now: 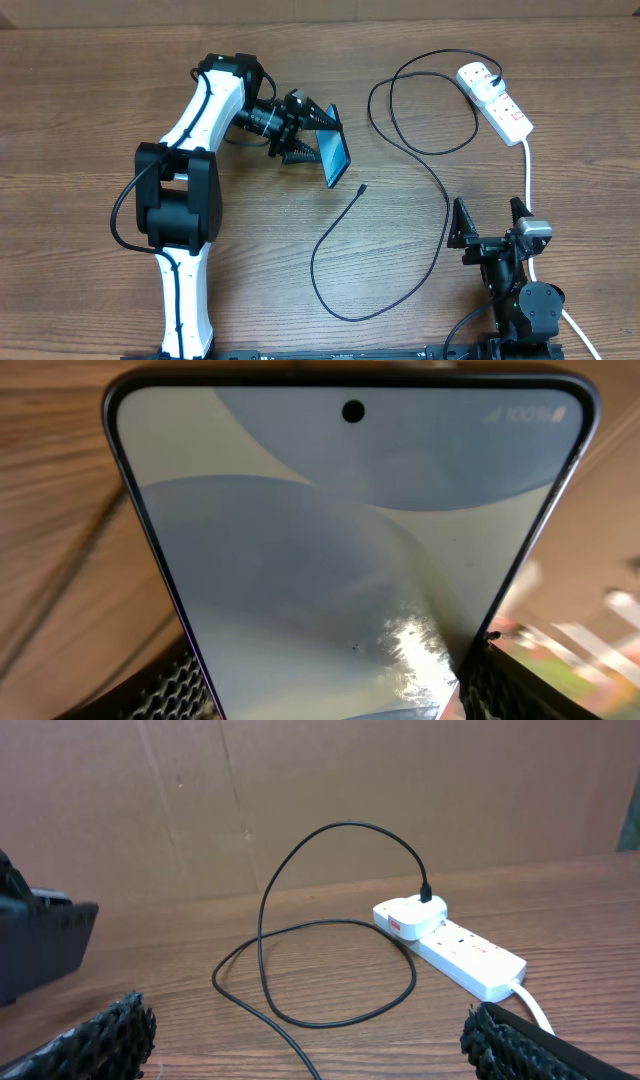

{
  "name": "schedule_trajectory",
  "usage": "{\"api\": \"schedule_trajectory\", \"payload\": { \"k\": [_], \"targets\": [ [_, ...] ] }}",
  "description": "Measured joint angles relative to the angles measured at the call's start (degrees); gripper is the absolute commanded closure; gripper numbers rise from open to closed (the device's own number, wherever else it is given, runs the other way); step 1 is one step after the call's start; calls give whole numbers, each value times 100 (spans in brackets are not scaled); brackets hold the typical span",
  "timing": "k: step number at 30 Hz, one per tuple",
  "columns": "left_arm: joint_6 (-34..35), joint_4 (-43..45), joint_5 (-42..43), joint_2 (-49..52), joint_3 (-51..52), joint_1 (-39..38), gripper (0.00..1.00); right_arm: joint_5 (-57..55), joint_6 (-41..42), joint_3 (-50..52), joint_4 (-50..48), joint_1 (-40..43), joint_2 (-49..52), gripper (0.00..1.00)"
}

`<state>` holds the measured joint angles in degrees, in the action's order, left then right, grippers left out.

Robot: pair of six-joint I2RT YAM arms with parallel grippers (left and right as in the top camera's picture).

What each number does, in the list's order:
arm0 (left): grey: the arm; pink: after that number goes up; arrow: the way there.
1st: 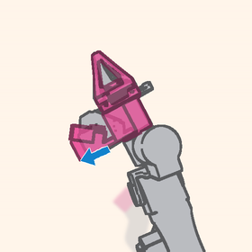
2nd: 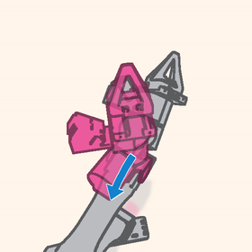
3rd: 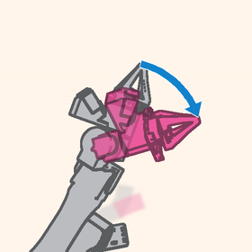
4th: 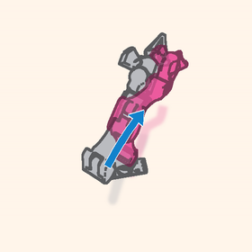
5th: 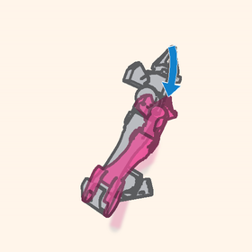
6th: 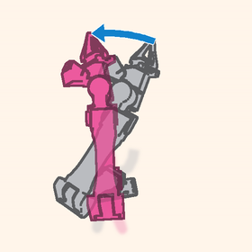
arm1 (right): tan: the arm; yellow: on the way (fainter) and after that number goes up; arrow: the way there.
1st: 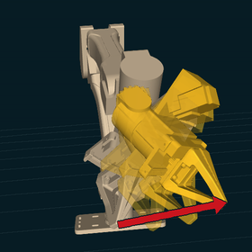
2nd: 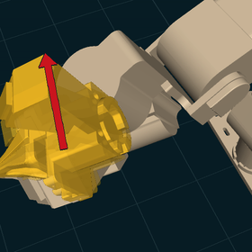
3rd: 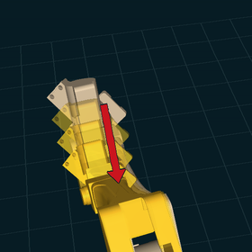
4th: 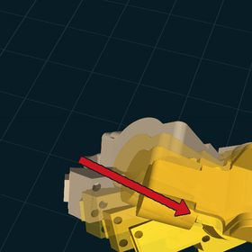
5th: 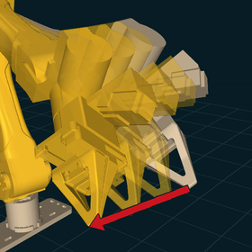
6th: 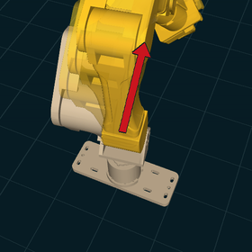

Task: Plug charger to phone and switch on socket
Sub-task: 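Lift the phone with the left gripper and tilt it upright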

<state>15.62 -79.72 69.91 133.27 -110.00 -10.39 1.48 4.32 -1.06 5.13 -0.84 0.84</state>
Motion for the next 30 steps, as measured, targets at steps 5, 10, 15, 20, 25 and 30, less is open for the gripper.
{"api": "schedule_trajectory", "payload": {
  "k": [5, 10, 15, 20, 25, 30],
  "targets": [
    [-20, -2, 629, 0, 0, 37, 33, 2, -2, 0, 0, 0, 0, 0],
    [-39, -2, 1073, 0, 0, 37, 33, 4, -2, 0, 0, 0, 0, 0],
    [-37, 2, 1464, 0, 0, 37, 34, 4, 0, 0, -2, 0, 0, 0],
    [-37, 2, 1652, 0, 0, 37, 34, 4, -2, 0, 0, 0, 0, 0],
    [-35, 2, 1696, 0, 0, 37, 34, 319, 223, 0, -306, 0, 0, 0],
    [-35, 2, 1711, 0, 0, 37, 34, 1897, 1379, 0, -1001, 0, 7, 0]
  ]
}}
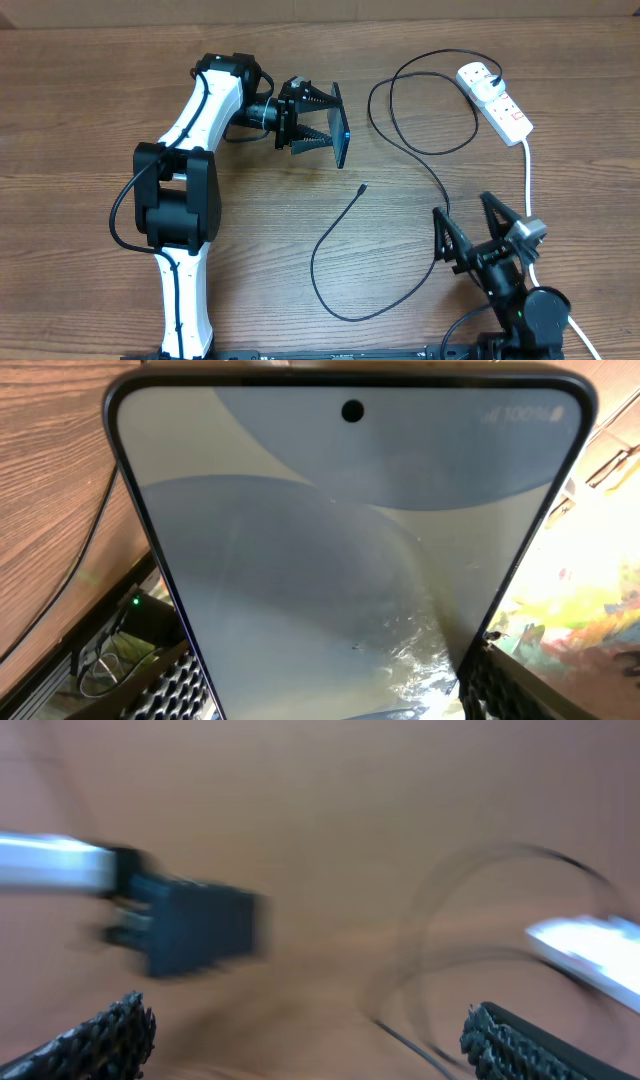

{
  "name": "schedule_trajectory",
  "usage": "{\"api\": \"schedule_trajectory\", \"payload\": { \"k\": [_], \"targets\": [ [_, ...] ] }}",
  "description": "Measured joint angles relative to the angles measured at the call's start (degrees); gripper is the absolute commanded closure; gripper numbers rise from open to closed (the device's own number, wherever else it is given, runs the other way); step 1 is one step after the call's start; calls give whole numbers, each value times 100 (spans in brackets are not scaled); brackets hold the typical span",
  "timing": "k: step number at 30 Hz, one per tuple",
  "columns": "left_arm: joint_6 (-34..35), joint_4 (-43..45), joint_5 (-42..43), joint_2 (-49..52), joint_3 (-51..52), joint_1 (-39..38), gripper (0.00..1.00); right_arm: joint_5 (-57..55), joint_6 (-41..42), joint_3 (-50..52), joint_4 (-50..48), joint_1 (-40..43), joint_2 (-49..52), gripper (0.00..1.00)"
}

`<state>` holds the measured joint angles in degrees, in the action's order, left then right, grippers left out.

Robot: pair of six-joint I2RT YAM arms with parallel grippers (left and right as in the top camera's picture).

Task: Plug charger to phone and switch on socket
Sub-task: 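Lift the phone with the left gripper and tilt it upright, then move the right gripper to the phone's lower edge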

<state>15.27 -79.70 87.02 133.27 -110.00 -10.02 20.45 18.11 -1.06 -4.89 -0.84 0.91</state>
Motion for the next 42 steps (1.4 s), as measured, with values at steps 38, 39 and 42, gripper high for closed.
{"api": "schedule_trajectory", "payload": {
  "k": [38, 39, 42],
  "targets": [
    [0, 0, 44, 0, -11, 0, 36, -955, 278, -6334, 4142, -3071, 6651, 0],
    [0, -2, 46, 0, -11, 0, 36, -1410, 369, -6356, 4070, -3327, 6651, 0],
    [0, -2, 46, 0, -11, 0, 36, -2632, 662, -6387, 3923, -3978, 6706, 0]
  ]
}}
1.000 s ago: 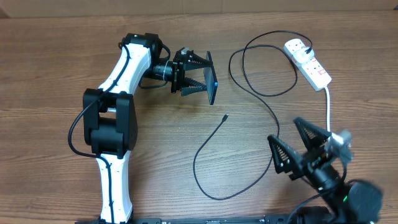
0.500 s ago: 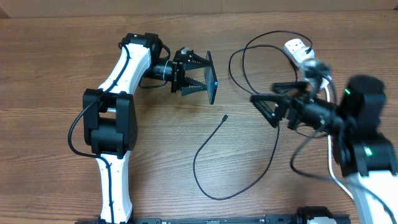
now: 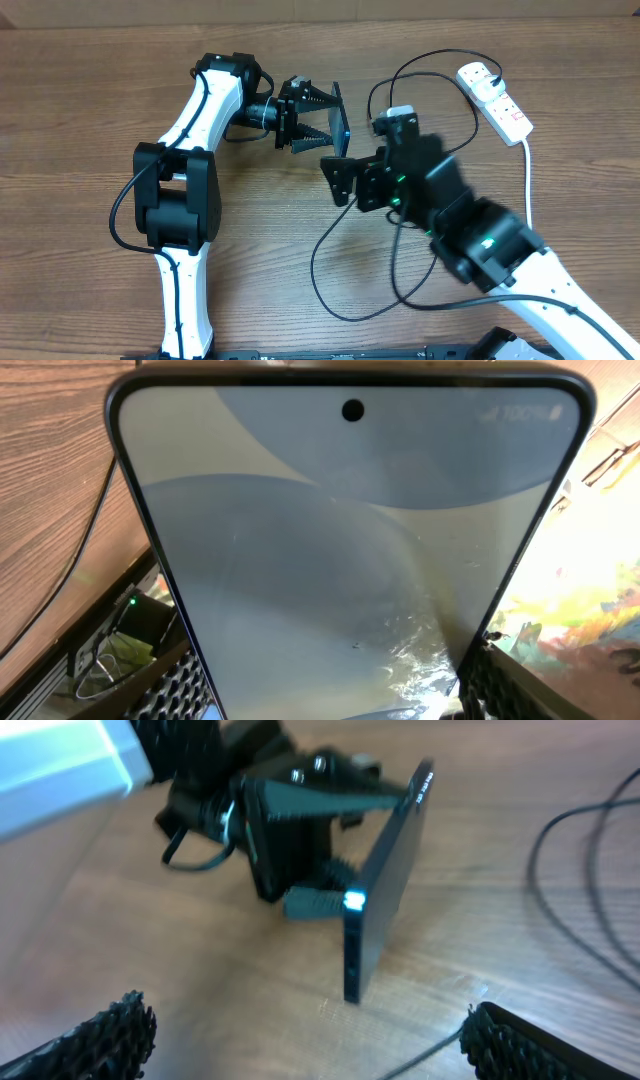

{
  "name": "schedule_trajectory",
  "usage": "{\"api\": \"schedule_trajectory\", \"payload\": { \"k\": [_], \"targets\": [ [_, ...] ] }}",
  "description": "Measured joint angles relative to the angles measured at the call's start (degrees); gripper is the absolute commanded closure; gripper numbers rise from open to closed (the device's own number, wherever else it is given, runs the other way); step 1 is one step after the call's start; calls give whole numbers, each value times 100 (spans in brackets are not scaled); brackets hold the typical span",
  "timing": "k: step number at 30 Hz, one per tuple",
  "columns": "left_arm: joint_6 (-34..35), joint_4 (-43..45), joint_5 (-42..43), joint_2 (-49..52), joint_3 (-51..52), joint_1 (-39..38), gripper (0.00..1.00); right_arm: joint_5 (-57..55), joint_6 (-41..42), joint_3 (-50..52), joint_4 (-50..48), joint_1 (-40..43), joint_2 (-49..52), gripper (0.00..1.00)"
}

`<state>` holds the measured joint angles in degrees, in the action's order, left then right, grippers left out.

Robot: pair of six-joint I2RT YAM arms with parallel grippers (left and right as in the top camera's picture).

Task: Plug charger to phone and switch on socket
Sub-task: 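Move the right gripper to the phone's lower edge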

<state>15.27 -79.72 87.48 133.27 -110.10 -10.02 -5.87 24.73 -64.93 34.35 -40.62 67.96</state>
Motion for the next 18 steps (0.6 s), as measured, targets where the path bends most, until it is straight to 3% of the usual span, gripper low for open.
{"api": "schedule_trajectory", "payload": {
  "k": [5, 11, 18],
  "targets": [
    [0, 2, 0, 0, -2, 0, 37, -1482, 555, -2, -229, -496, 586, 0],
    [0, 0, 0, 0, -2, 0, 37, -2055, 719, -4, -879, -516, 1447, 0],
    [0, 2, -2, 0, -2, 0, 36, -2605, 721, -4, -986, -516, 1497, 5]
  ]
}}
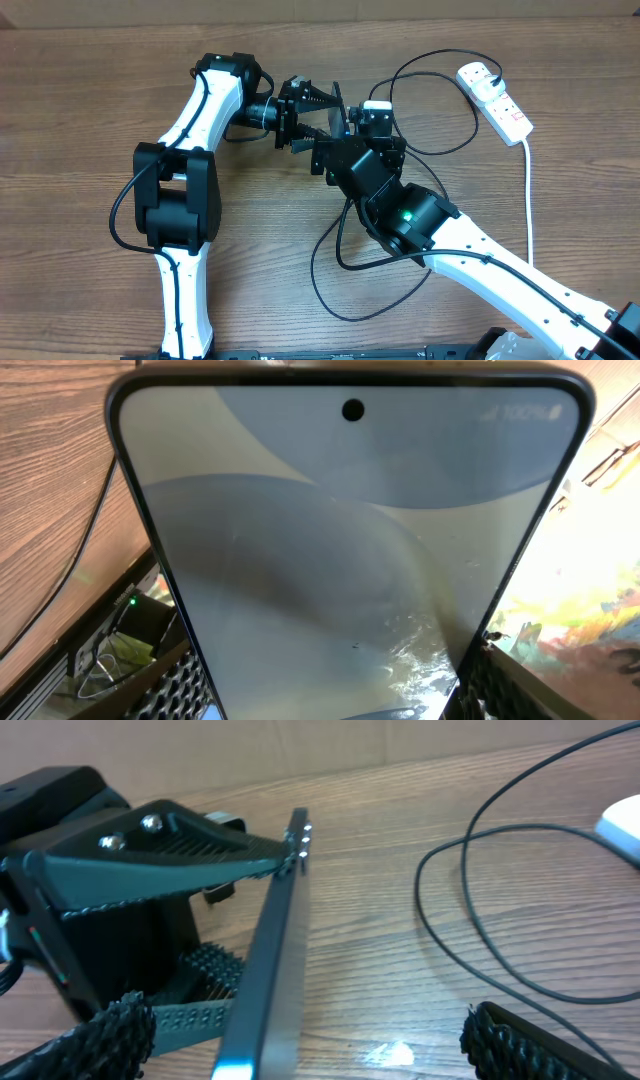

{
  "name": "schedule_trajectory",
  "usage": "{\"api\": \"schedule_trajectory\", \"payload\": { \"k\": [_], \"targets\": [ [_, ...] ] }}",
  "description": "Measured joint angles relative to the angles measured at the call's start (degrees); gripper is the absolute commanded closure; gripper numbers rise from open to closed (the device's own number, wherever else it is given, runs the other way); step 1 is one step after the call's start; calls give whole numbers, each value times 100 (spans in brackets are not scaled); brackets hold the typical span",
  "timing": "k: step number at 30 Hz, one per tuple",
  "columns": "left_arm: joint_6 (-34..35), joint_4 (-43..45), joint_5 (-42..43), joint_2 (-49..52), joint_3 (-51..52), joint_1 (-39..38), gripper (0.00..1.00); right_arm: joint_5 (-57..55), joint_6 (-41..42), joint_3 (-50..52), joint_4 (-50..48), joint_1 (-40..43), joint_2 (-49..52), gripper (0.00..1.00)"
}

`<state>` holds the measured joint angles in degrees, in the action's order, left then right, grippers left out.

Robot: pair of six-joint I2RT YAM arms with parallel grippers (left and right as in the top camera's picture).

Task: Plug charger to phone and switch on socket

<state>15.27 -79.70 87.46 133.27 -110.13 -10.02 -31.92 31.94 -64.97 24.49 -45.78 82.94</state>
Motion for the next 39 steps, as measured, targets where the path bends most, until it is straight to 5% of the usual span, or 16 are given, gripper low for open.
{"api": "schedule_trajectory", "payload": {
  "k": [17, 39],
  "targets": [
    [0, 0, 2, 0, -2, 0, 36, 107, 61, -2, 20, -149, 0, 50],
    [0, 87, -4, 0, -2, 0, 36, 175, 87, 0, 31, -151, 0, 68]
  ]
}}
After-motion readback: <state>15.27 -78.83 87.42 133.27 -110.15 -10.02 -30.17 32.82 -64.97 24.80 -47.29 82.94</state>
